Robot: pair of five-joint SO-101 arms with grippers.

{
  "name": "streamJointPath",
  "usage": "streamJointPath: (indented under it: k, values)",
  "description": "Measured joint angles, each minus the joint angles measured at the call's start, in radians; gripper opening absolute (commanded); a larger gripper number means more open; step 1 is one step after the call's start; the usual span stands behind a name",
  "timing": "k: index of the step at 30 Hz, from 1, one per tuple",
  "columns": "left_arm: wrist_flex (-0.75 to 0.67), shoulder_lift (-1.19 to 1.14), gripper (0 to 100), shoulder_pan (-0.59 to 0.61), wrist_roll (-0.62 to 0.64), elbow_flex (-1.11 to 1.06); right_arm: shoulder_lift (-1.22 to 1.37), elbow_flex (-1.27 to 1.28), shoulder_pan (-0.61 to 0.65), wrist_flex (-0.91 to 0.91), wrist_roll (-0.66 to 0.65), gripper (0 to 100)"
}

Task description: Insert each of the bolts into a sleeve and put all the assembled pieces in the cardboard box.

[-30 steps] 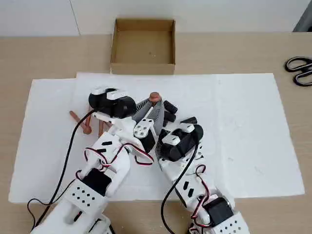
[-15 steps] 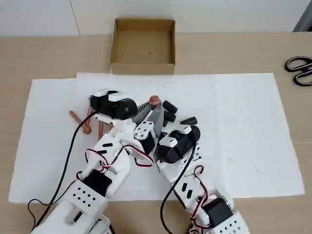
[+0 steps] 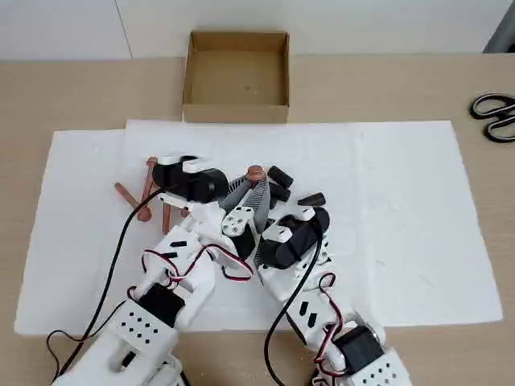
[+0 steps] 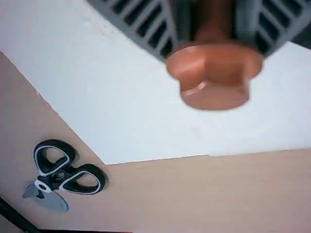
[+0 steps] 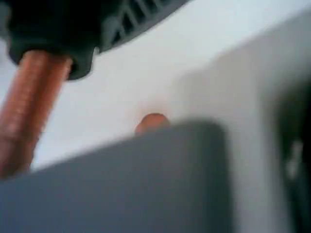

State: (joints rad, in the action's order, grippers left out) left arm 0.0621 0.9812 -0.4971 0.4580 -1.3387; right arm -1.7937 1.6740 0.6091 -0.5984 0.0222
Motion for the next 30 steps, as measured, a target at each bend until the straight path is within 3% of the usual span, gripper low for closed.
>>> streamJointPath:
  k: [15, 30]
  values:
    - [0.002, 0.012, 1, -0.002, -0.038, -0.028, 0.002, 0.0, 0.0, 0.0, 0.0, 0.3]
    - [0.132, 0.021, 1, -0.002, -0.038, -0.014, 0.006, 0.0, -0.002, -0.003, 0.003, 0.3]
